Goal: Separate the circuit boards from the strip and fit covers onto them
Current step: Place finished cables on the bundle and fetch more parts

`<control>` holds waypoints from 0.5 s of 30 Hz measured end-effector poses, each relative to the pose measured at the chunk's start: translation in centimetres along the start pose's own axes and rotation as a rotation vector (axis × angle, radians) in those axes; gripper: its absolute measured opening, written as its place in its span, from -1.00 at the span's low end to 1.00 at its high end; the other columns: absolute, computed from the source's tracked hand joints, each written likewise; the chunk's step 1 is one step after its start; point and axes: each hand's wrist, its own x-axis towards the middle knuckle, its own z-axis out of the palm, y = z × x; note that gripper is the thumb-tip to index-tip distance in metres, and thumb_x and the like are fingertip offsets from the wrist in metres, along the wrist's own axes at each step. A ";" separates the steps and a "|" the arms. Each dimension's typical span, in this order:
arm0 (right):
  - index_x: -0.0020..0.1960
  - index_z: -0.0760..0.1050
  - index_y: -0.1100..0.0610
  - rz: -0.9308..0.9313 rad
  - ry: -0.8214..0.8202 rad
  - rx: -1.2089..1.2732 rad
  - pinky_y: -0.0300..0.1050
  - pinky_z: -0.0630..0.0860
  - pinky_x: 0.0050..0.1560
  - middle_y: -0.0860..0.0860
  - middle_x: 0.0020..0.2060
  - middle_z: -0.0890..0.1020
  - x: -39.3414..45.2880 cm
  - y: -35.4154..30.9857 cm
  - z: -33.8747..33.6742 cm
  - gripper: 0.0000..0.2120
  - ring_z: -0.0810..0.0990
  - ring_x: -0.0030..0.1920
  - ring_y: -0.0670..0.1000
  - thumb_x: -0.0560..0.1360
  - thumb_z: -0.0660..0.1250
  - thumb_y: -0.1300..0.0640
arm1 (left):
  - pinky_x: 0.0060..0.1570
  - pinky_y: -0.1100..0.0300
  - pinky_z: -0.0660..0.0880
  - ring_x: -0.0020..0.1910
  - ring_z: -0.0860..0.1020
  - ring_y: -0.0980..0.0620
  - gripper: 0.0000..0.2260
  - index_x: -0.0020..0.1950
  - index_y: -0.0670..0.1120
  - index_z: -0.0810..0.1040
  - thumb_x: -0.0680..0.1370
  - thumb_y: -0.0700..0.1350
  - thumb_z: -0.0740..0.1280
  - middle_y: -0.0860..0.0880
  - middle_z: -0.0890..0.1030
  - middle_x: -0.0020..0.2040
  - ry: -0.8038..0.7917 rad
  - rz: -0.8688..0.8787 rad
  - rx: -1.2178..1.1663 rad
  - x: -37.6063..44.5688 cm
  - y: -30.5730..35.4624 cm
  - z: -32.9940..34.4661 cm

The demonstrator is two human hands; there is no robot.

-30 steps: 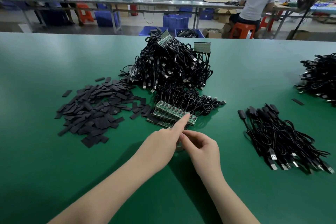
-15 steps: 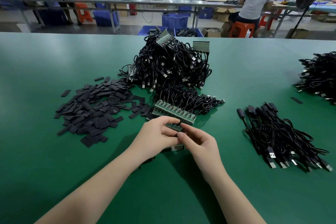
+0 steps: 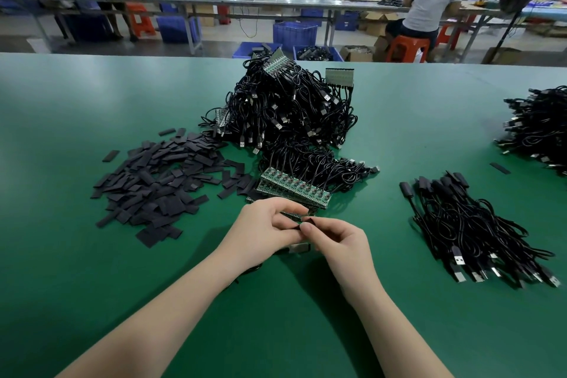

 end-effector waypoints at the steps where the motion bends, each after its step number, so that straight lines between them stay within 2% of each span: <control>1: -0.14 0.73 -0.05 0.004 -0.013 0.004 -0.38 0.53 -0.19 -0.03 -0.21 0.74 0.0 0.0 0.0 -0.86 0.70 -0.22 -0.14 0.45 0.51 0.19 | -0.17 0.43 0.48 -0.20 0.65 0.24 -0.71 0.04 0.20 0.57 0.43 -0.12 0.50 0.15 0.70 -0.24 0.021 0.010 0.000 0.0 0.1 0.0; 4: -0.12 0.73 -0.08 0.000 -0.040 -0.046 -0.34 0.53 -0.15 -0.01 -0.21 0.74 0.1 0.3 -0.1 -0.87 0.65 -0.22 -0.13 0.45 0.51 0.15 | -0.17 0.45 0.46 -0.21 0.64 0.26 -0.67 0.06 0.23 0.54 0.43 -0.13 0.50 0.16 0.70 -0.24 0.039 0.036 0.012 0.1 0.2 0.1; 7: -0.16 0.73 -0.05 -0.009 0.029 -0.021 -0.27 0.56 -0.14 -0.01 -0.23 0.74 0.3 0.7 -0.1 -0.88 0.64 -0.22 -0.09 0.45 0.51 0.18 | -0.15 0.48 0.45 -0.17 0.63 0.29 -0.56 0.22 0.21 0.51 0.42 -0.10 0.52 0.19 0.70 -0.17 0.026 0.003 0.062 0.2 0.1 0.2; 8: -0.17 0.72 -0.04 -0.001 0.070 0.019 -0.26 0.57 -0.15 -0.01 -0.26 0.73 0.4 0.7 -0.2 -0.88 0.64 -0.24 -0.09 0.45 0.50 0.18 | -0.08 0.44 0.48 -0.11 0.62 0.28 -0.50 0.29 0.18 0.49 0.41 -0.07 0.53 0.19 0.68 -0.10 0.026 -0.011 0.134 0.2 0.0 0.3; 10: -0.22 0.70 0.03 0.019 0.156 0.107 -0.26 0.56 -0.20 -0.01 -0.35 0.68 0.7 0.6 -0.5 -0.89 0.60 -0.31 -0.09 0.47 0.49 0.17 | 0.08 0.24 0.50 0.06 0.56 0.19 -0.44 0.40 0.12 0.45 0.42 0.05 0.51 0.16 0.59 0.11 0.010 -0.015 0.429 0.4 -0.2 0.5; 12: -0.25 0.64 0.11 0.018 0.228 0.175 -0.28 0.54 -0.24 0.02 -0.39 0.66 1.0 0.6 -1.0 -0.86 0.59 -0.35 -0.07 0.49 0.47 0.17 | 0.11 0.13 0.49 0.17 0.51 0.07 -0.52 0.37 0.10 0.49 0.47 0.16 0.42 0.07 0.53 0.19 -0.036 -0.012 0.715 0.4 -0.3 1.0; 15: -0.20 0.58 0.18 0.034 0.282 0.224 -0.27 0.56 -0.25 0.08 -0.31 0.69 1.3 0.8 -1.3 -0.88 0.68 -0.27 -0.01 0.50 0.46 0.20 | -0.14 0.17 0.42 0.10 0.53 0.00 -0.72 0.20 0.14 0.58 0.56 0.19 0.30 0.05 0.53 0.09 -0.077 -0.008 0.884 0.4 -0.4 2.0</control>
